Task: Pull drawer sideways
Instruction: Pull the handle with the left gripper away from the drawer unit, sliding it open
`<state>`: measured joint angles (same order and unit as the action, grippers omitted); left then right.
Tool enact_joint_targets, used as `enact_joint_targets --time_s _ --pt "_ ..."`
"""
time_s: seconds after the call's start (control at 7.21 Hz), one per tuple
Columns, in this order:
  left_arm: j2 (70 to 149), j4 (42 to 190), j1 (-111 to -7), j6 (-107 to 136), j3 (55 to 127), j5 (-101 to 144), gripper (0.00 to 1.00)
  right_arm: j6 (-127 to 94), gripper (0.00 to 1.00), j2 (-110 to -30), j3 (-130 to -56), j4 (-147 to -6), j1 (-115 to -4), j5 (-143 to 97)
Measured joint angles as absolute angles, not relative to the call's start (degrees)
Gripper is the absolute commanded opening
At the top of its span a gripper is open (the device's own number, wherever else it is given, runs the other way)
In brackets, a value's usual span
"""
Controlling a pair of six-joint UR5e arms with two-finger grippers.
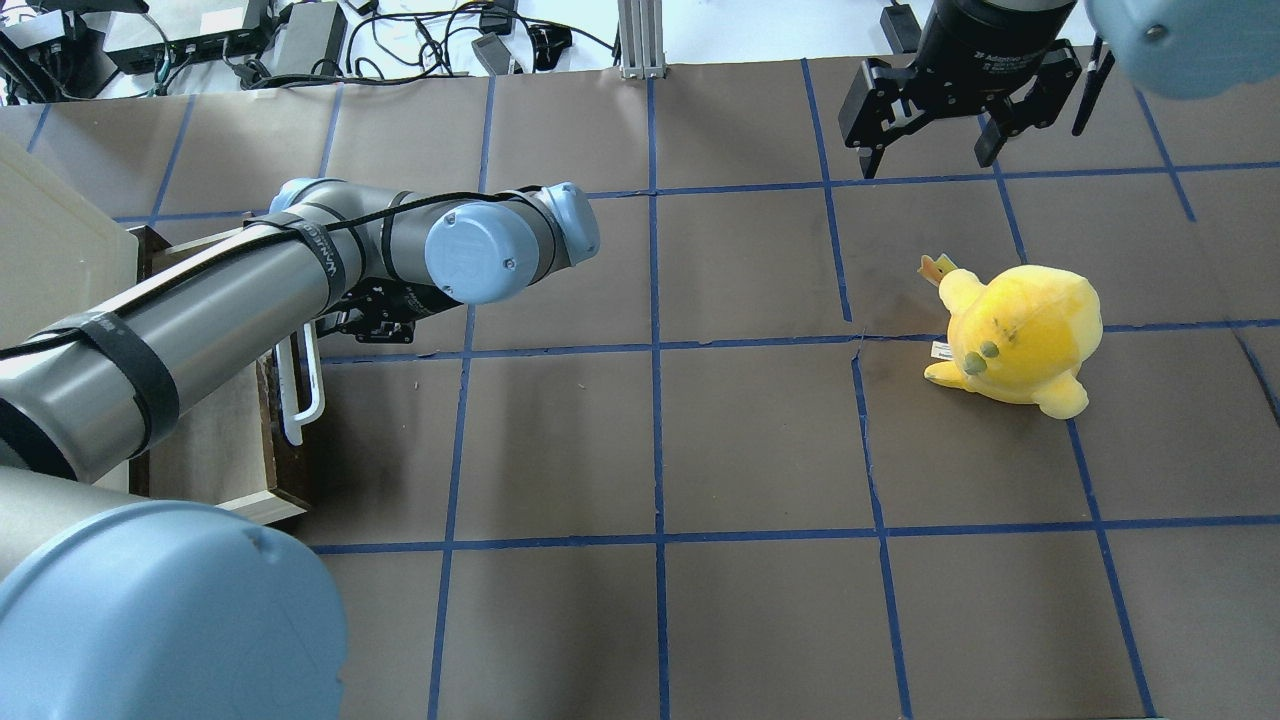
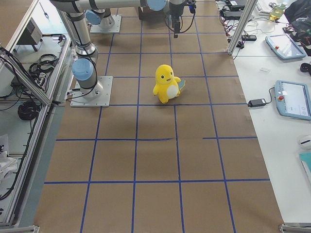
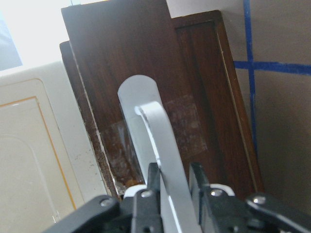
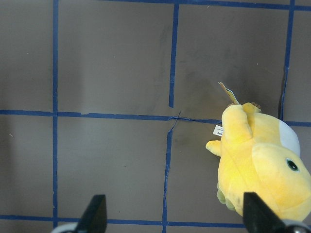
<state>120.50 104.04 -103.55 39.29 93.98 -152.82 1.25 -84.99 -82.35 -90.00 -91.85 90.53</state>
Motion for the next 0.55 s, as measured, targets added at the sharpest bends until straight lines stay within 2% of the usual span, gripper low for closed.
enact_joint_targets --time_s 0.14,0.28,0.55 --pt "120.50 103.76 -103.79 39.28 93.98 -152.82 0.81 1.24 1.00 -84.99 -82.35 -90.00 -91.84 90.53" --pt "120.50 103.62 -103.90 39.29 94.07 -152.84 1.00 1.23 1.00 -84.99 -82.35 -90.00 -91.85 90.53" --pt "120.48 103.60 -103.93 39.29 94.55 -152.94 1.00 1.23 1.00 -84.99 -82.35 -90.00 -91.85 90.53"
